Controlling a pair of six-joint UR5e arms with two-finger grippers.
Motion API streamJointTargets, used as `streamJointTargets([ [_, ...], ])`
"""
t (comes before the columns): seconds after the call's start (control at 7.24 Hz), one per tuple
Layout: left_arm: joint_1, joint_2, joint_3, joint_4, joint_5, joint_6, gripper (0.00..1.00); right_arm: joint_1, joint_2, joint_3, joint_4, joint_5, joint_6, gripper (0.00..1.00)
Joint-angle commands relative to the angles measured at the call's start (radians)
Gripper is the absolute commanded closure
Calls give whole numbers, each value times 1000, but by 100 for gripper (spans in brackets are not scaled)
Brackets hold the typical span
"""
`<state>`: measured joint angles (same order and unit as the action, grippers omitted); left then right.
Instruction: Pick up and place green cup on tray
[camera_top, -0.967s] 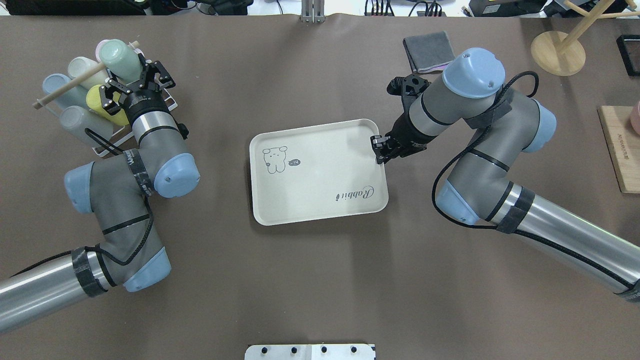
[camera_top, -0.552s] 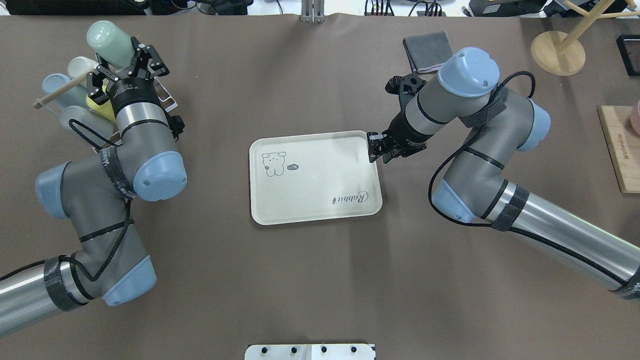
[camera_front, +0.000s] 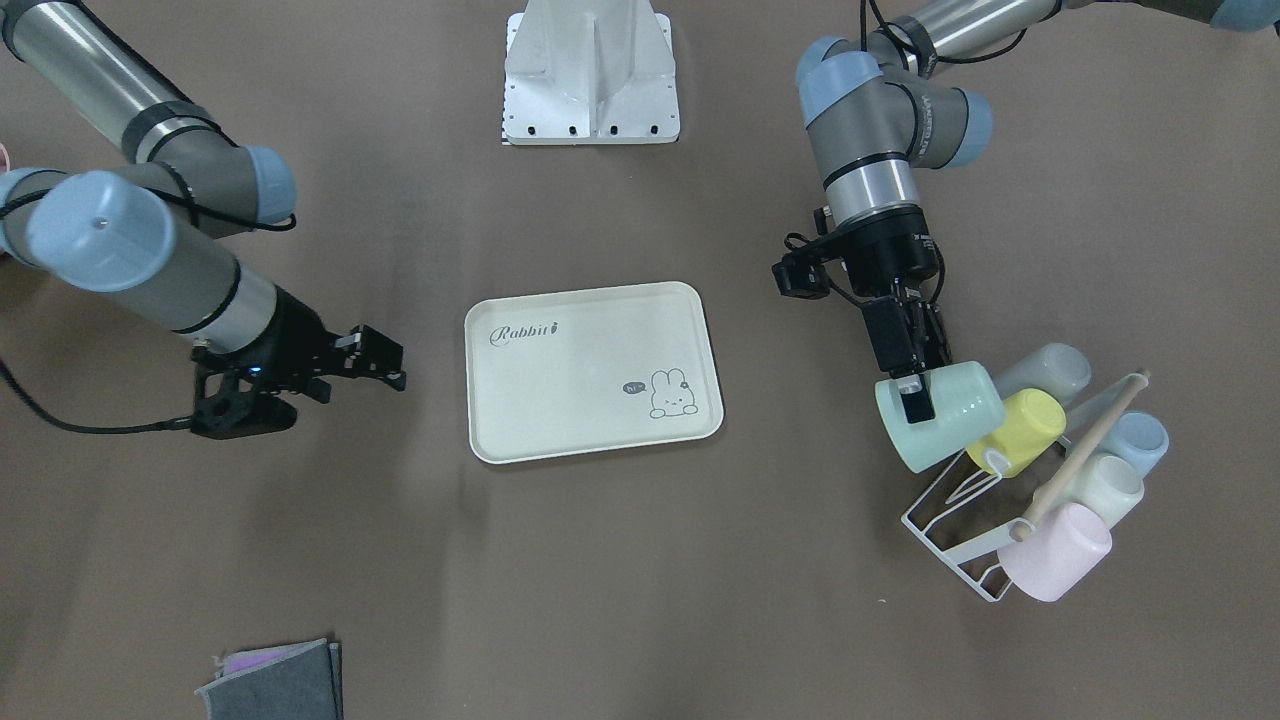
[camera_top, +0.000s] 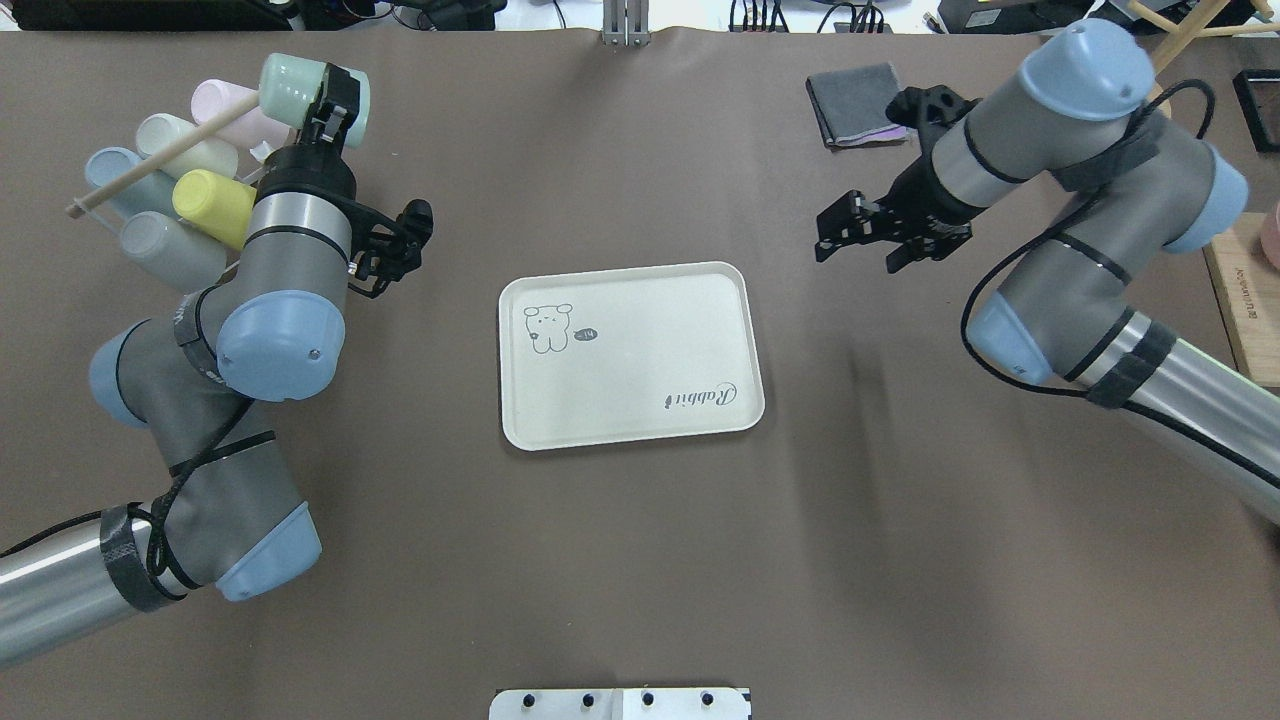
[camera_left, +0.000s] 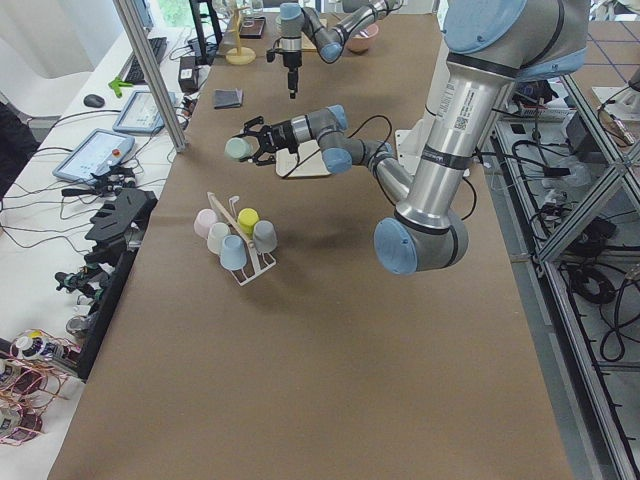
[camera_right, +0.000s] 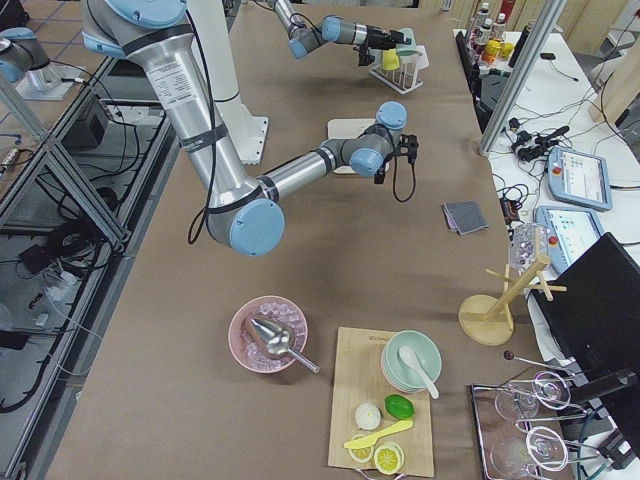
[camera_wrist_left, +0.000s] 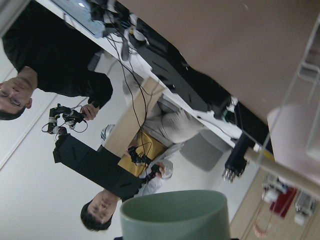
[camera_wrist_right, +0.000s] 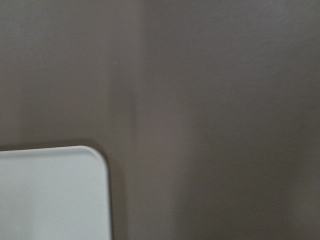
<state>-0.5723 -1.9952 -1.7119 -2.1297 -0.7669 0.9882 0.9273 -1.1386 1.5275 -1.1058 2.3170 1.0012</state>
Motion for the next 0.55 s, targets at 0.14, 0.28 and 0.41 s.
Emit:
streamJointTargets([
  [0.14,-9,-88,66,-215,-450,-554,97,204,-162,-4,-41,12,-354,0],
  [0.28,-9,-123,124,-321,-568,-779,97,270,-190,-3,-115,13,-509,0],
  [0.41,-8,-140,190,-432,-654,-979,96,328,-207,3,-220,13,-650,0],
])
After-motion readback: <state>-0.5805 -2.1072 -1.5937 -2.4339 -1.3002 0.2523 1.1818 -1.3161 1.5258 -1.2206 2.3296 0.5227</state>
